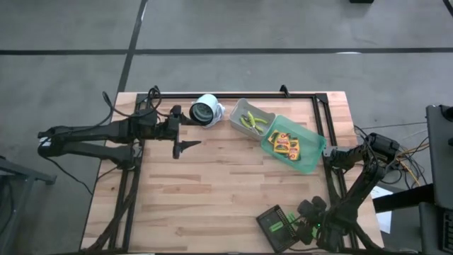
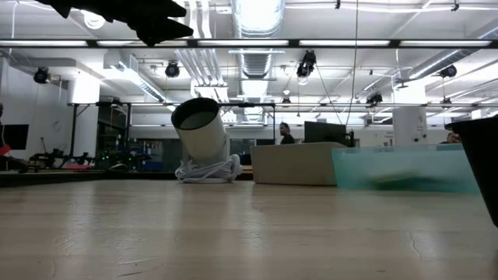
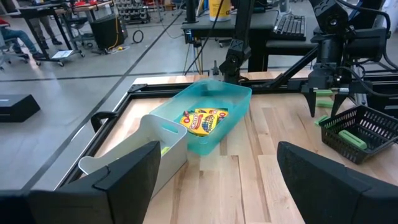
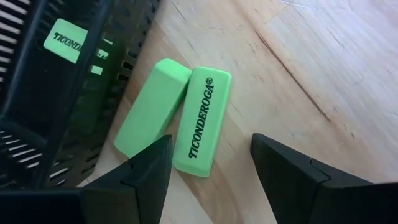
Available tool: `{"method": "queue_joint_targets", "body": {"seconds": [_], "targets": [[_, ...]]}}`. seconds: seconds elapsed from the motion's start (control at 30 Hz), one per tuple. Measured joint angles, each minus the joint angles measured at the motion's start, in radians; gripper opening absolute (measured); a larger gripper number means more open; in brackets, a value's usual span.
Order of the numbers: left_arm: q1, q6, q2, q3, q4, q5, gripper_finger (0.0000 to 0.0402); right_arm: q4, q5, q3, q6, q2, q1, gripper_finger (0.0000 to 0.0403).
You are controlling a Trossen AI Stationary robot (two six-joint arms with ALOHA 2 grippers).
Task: Pick & Place School Supplies
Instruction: Put the green eraser into the black bin
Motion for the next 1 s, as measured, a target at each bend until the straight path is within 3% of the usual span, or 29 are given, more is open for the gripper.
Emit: {"method": "queue_joint_targets", "body": {"seconds": [0.37, 1.0], "targets": [[0.000, 0.000, 0.000, 0.000, 0.000, 0.000, 0.0328, -0.073, -0.056, -0.002, 0.001, -0.024, -0.008, 0.0211], [0.000, 0.000, 0.000, 0.000, 0.000, 0.000, 0.0328, -0.102, -0.090, 0.007, -0.049, -0.027, -0.014, 0.0127]]}}
